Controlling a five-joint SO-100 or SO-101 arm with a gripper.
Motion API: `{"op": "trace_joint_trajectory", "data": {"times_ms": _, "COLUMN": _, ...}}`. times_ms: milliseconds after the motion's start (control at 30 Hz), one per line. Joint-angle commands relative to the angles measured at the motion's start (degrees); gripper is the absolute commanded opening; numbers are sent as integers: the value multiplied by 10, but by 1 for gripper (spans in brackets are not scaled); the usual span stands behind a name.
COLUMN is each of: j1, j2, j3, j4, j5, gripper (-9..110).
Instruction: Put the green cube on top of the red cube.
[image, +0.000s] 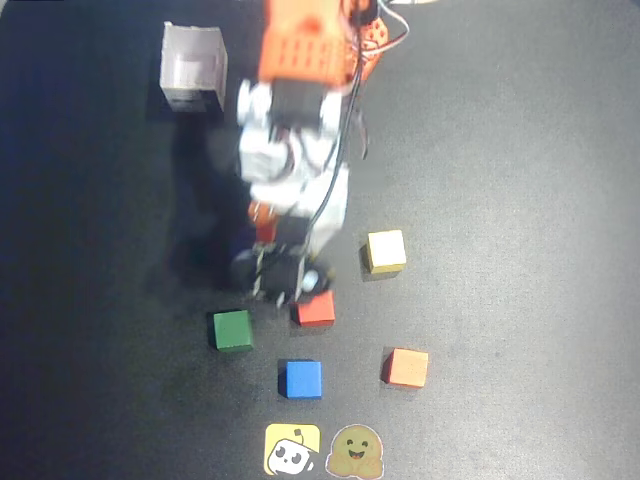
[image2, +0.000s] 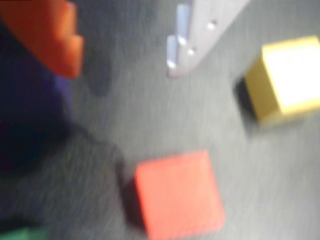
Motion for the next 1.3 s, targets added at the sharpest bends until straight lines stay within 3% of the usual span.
{"op": "trace_joint_trajectory", "data": {"times_ms": 0, "j1": 11, "j2": -38, "j3": -60, "j4": -14, "j5": 11, "gripper": 14}}
{"op": "trace_joint_trajectory", "data": {"times_ms": 333, "j1": 47, "j2": -184, "j3": -180, "j4": -27, "j5": -30, "gripper": 14}}
{"op": "trace_joint_trajectory", "data": {"times_ms": 500, "j1": 65, "j2": -238, "j3": -233, "j4": -26, "j5": -121, "gripper": 14}}
{"op": "trace_joint_trajectory", "data": {"times_ms": 967, "j1": 72, "j2": -317, "j3": -303, "j4": -7, "j5": -246, "gripper": 14}}
{"op": "trace_joint_trajectory", "data": {"times_ms": 1267, "j1": 80, "j2": -332, "j3": -319, "j4": 2, "j5": -267, "gripper": 14}}
